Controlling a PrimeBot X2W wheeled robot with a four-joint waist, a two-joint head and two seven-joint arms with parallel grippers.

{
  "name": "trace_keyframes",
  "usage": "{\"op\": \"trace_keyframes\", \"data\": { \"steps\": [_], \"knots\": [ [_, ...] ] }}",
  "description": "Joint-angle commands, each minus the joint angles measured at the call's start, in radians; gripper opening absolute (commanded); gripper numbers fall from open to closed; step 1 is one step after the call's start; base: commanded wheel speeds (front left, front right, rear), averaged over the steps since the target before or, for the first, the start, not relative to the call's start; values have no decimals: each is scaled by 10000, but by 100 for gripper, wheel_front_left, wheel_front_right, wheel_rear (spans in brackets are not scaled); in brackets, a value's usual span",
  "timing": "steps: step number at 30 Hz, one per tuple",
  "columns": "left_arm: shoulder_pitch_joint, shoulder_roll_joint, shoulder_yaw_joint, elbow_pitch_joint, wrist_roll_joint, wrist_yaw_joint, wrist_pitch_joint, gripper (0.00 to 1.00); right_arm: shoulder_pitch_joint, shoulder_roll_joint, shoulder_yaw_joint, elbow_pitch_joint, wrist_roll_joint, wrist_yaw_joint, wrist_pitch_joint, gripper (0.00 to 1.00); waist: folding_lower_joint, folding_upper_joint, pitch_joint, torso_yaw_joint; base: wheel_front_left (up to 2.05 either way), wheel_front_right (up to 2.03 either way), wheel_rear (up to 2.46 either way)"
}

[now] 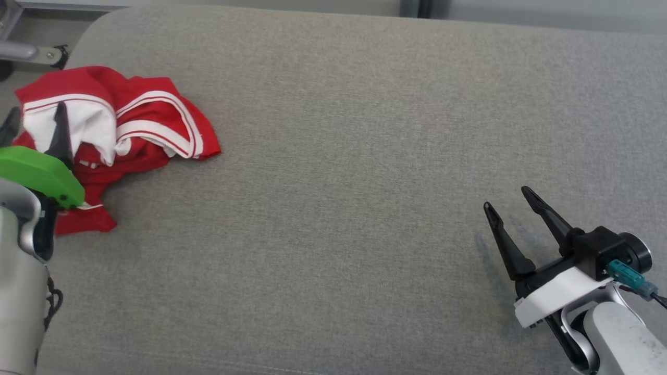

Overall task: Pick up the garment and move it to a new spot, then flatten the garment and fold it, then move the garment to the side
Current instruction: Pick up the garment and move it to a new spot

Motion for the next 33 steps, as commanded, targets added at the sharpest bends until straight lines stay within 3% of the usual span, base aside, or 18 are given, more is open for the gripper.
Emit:
{"op": "trace_keyframes", "data": {
  "steps": [1, 4, 8, 10, 16, 17, 18, 19, 22, 28, 33],
  "knots": [
    [-421, 175, -125, 244, -260, 10, 238, 100, -210, -66, 40, -26, 69, -10, -29, 100, 0, 0, 1123, -1129, 0, 0, 0],
    [-1026, 520, 36, 969, -571, 81, 604, 100, -325, -134, 60, -36, 169, -10, -29, 100, 0, 0, 1467, -1381, 0, 0, 0],
    [-1579, 690, 289, 1885, -536, 1110, 701, 100, -444, -215, 135, 26, 295, -10, -29, 100, 0, 0, 1818, -1652, 0, 0, 0],
    [-1691, 560, 369, 2308, -648, 1428, 872, 100, -485, -240, 148, 81, 363, -10, -29, 100, 0, 0, 1913, -1749, 0, 0, 0],
    [-1876, 262, 418, 2981, -766, 1782, 1059, 100, -473, -248, 151, 200, 472, -10, -29, 100, 0, 0, 1975, -1809, 0, 0, 0],
    [-1864, 179, 441, 3072, -811, 1857, 1080, 95, -470, -235, 160, 231, 472, -10, -29, 100, 0, 0, 1953, -1807, 0, 0, 0],
    [-1877, 137, 449, 3170, -852, 1906, 1136, 10, -491, -217, 180, 252, 467, -10, -29, 100, 0, 0, 1932, -1805, 0, 0, 0],
    [-1857, 102, 433, 3327, -871, 1903, 1318, 0, -520, -189, 207, 269, 472, -10, -29, 100, 0, 0, 1890, -1800, 0, 0, 0],
    [-2042, 46, 369, 3448, -863, 1968, 1310, 0, -594, -83, 219, 255, 551, -10, -29, 100, 0, 0, 1726, -1745, 0, 0, 0],
    [-2730, 498, -206, 2798, -153, 1746, 69, 0, -349, 224, 178, 382, 550, -10, -29, 100, 0, 0, 1130, -1574, 0, 0, 0],
    [-3667, 563, -737, 2009, 325, 1281, -579, 0, -166, 678, 198, 550, 619, -10, -29, 100, 0, 0, 444, -1592, 0, 0, 0]
  ]
}}
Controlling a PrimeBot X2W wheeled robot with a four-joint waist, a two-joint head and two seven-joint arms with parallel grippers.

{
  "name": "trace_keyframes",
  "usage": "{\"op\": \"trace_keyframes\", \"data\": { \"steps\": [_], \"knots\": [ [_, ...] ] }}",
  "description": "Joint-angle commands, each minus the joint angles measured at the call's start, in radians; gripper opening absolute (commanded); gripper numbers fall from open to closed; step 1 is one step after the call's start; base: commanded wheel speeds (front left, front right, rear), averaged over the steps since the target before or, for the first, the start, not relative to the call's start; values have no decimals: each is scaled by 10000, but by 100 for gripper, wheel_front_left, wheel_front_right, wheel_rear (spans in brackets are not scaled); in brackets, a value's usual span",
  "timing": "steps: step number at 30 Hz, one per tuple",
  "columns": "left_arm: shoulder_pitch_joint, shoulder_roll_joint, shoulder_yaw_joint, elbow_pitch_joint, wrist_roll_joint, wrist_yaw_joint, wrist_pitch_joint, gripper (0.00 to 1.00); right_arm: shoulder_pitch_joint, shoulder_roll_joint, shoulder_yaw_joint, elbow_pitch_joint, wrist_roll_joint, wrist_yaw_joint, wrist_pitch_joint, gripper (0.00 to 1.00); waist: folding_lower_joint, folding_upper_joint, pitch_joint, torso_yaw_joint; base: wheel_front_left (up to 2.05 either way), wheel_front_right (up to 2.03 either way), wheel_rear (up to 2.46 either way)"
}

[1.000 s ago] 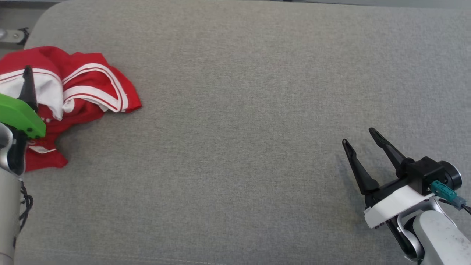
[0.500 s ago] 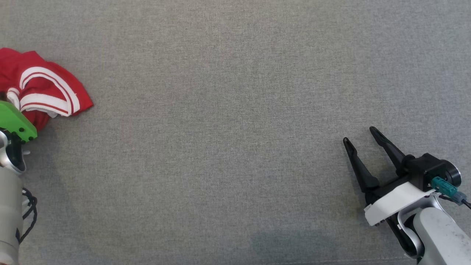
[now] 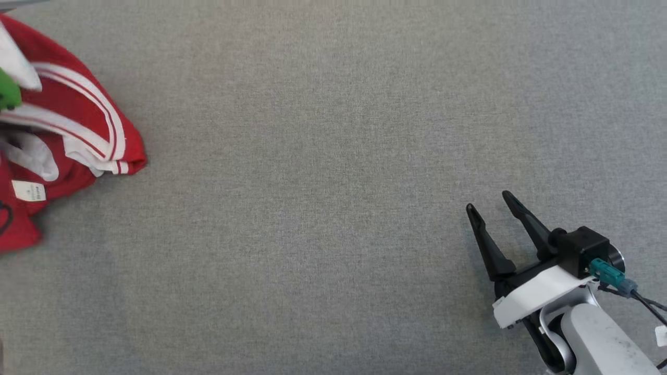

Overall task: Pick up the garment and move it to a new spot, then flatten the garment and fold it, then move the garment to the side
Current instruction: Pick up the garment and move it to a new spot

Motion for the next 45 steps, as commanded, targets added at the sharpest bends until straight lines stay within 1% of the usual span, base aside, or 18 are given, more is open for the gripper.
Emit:
{"op": "trace_keyframes", "data": {
  "steps": [1, 5, 10, 15, 19, 20, 23, 26, 29, 34, 38, 39, 40, 41, 43, 45],
  "knots": [
    [-391, -39, -237, -358, 222, -199, -242, 0, 189, 149, -21, 56, 76, -10, -29, 100, -1, 0, -626, 8, 0, 0, 0],
    [-865, -444, -632, -1231, 394, -712, -525, 0, 353, 462, -52, 104, 96, -10, -29, 100, -1, 0, -1124, -202, 0, 0, 0],
    [-638, -1299, -1103, -2620, 293, -1039, -694, 0, 542, 781, -159, 163, 54, -10, -27, 100, -1, 0, -1607, -721, 0, 0, 0],
    [127, -2025, -1419, -4062, -10, -1158, -776, 0, 646, 940, -248, 178, 58, -10, -29, 100, -1, 0, -1763, -1437, 0, 0, 0],
    [1100, -2744, -1898, -5180, -281, -1219, -769, 0, 839, 1007, -431, 231, 39, -10, -29, 100, -1, 0, -1764, -1981, 0, 0, 0],
    [1100, -2744, -1898, -5180, -281, -1219, -769, 0, 839, 1007, -431, 231, 39, -10, -29, 100, -1, 0, -1764, -1981, 0, 0, 0],
    [1856, -3146, -2305, -5754, -398, -1251, -788, 0, 899, 1043, -518, 290, 107, -10, -29, 100, -1, 0, -1696, -2342, 0, 0, 0],
    [2690, -3478, -2612, -5840, -693, -1265, -818, 0, 914, 1089, -533, 380, 183, -10, -29, 100, -1, 0, -1638, -2720, 0, 0, 0],
    [3451, -3657, -2900, -5470, -896, -1259, -840, 0, 851, 1122, -455, 410, 203, -10, -29, 100, -1, 0, -1565, -3055, 0, 0, 0],
    [4462, -3749, -3148, -4284, -1050, -1224, -855, 0, 734, 1129, -397, 437, 264, -10, -29, 100, -1, 0, -1489, -3419, 0, 0, 0],
    [4986, -3790, -3001, -3542, -843, -1202, -855, 0, 707, 1089, -393, 406, 292, -10, -29, 100, -1, 0, -1445, -3512, 0, 0, 0],
    [5097, -3793, -2931, -3421, -738, -1204, -856, 36, 694, 1075, -397, 397, 287, -10, -29, 100, -1, 0, -1449, -3513, 0, 0, 0],
    [5225, -3799, -2824, -3368, -653, -1201, -857, 98, 673, 1062, -410, 395, 279, -10, -29, 100, -1, 0, -1455, -3501, 0, 0, 0],
    [5341, -3798, -2646, -3410, -568, -1184, -858, 100, 654, 1052, -429, 369, 232, -10, -29, 100, -1, 0, -1476, -3470, 0, 0, 0],
    [5641, -3806, -2389, -3498, -245, -1141, -856, 100, 678, 1029, -468, 329, 153, -10, -29, 100, -1, 0, -1559, -3370, 0, 0, 0],
    [5891, -3811, -1990, -3878, 72, -1042, -847, 100, 708, 1017, -530, 255, 83, -10, -29, 100, -1, 0, -1668, -3222, 0, 0, 0]
  ]
}}
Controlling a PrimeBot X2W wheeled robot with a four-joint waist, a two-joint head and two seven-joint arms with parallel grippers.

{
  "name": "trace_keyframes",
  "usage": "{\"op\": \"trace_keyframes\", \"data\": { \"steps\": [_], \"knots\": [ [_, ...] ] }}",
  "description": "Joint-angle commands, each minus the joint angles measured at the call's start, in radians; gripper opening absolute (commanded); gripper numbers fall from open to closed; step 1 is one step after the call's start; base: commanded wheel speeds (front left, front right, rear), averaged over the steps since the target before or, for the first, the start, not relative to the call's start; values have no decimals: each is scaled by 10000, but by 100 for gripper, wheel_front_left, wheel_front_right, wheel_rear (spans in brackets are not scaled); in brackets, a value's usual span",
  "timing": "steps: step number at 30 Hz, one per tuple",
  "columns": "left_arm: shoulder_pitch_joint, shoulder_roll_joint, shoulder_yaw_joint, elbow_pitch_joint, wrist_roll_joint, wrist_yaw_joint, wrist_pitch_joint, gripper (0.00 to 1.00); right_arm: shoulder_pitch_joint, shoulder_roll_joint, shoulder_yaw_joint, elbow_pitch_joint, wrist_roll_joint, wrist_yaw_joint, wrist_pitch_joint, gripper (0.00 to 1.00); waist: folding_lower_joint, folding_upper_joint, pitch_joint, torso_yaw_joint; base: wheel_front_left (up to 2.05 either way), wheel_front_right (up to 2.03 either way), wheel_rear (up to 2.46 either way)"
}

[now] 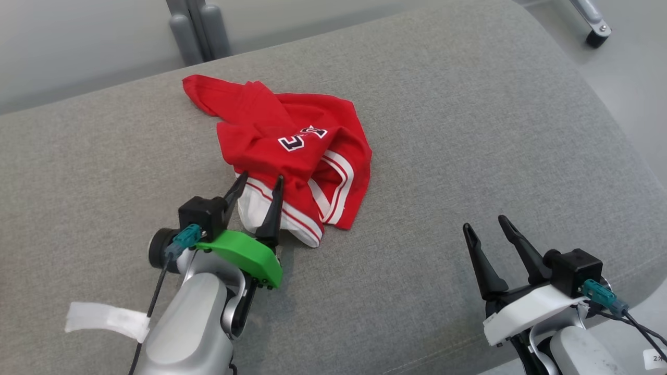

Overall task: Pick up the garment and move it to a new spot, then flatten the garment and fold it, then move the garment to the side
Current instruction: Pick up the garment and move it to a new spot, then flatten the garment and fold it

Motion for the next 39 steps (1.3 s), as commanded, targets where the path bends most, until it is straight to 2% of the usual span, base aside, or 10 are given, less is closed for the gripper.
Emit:
{"op": "trace_keyframes", "data": {
  "steps": [1, 7, 10, 15, 22, 32, 39],
  "knots": [
    [289, 34, 315, -381, 283, 112, -8, 100, 36, -20, -59, -69, -66, -10, -31, 100, 0, -1, -223, 248, 0, 0, 0],
    [1715, 151, 1785, -2273, 1554, 291, -4, 100, 285, 44, -401, -319, -447, -10, -31, 100, 0, -1, -854, 813, 0, 0, 0],
    [2673, 246, 2640, -3036, 2206, 548, -1, 100, 458, 105, -625, -453, -668, -10, -31, 100, 0, -1, -1218, 1061, 0, 0, 0],
    [3969, 241, 3608, -3593, 2965, 759, -2, 100, 780, 273, -976, -640, -1029, -10, -31, 100, 0, -1, -1631, 1476, 0, 0, 0],
    [4992, 123, 4448, -4073, 3346, 904, -2, 100, 1007, 386, -1124, -724, -1216, -10, -31, 100, 0, -1, -1793, 1799, 0, 0, 0],
    [5725, 2, 4603, -4016, 3550, 717, -2, 100, 1287, 438, -1193, -618, -1324, -10, -31, 100, 0, -1, -1877, 1982, 0, 0, 0],
    [5116, -11, 4078, -3960, 3378, 608, -2, 100, 588, 307, -149, -261, -915, -10, -32, 100, 0, -1, -1489, 2570, 0, 0, 0]
  ]
}}
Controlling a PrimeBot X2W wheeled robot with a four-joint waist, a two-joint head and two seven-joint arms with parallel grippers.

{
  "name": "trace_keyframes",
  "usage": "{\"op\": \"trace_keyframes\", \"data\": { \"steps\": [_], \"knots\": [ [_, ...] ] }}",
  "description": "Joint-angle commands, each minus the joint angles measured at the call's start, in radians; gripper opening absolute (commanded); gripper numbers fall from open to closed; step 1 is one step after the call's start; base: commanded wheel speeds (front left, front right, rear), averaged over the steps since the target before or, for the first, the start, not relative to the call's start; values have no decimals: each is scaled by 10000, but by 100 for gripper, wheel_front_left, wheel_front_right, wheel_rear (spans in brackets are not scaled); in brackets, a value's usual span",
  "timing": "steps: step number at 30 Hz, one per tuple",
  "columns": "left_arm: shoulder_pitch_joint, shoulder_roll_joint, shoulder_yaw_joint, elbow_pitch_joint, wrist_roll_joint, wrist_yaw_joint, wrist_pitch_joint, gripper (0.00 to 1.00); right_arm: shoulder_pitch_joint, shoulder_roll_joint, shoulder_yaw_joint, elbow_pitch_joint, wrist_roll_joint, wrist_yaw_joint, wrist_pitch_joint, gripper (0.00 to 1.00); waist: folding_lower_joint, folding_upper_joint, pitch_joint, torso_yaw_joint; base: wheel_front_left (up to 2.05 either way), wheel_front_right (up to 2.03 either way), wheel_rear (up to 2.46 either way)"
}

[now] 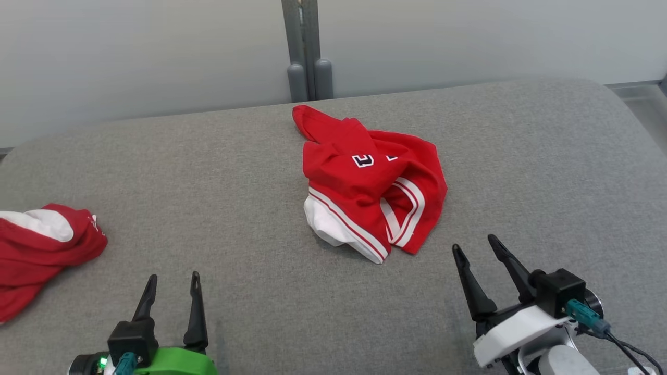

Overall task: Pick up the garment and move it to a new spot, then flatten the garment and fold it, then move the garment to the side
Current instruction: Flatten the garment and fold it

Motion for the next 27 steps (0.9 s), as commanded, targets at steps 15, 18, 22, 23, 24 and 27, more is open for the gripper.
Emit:
{"op": "trace_keyframes", "data": {
  "steps": [15, 18, 22, 23, 24, 27],
  "knots": [
    [-1091, 8, -2408, 132, -738, 70, 7, 100, -2719, -173, 934, 4075, -537, -12, -27, 100, 0, 0, 1440, 3367, 0, 0, 0],
    [-1146, 9, -2575, 54, -782, 104, 7, 100, -3096, -73, 1176, 4812, -334, -10, -29, 100, 0, 0, 1608, 3713, 0, 0, 0],
    [-1097, 6, -2596, -47, -806, 191, 7, 100, -3476, -71, 1648, 5313, 172, -10, -29, 68, 0, 0, 1760, 3853, 0, 0, 0],
    [-1097, 6, -2596, -47, -806, 191, 7, 100, -3476, -71, 1648, 5313, 172, -10, -29, 68, 0, 0, 1760, 3853, 0, 0, 0],
    [-1091, 4, -2617, -73, -816, 197, 7, 100, -3582, -108, 1700, 5251, 278, -12, -29, 0, 0, 0, 1785, 3858, 0, 0, 0],
    [-1083, 7, -2662, -54, -858, 135, 7, 100, -3722, -166, 1878, 4828, 557, -10, -29, 0, 0, 0, 1806, 3808, 0, 0, 0]
  ]
}}
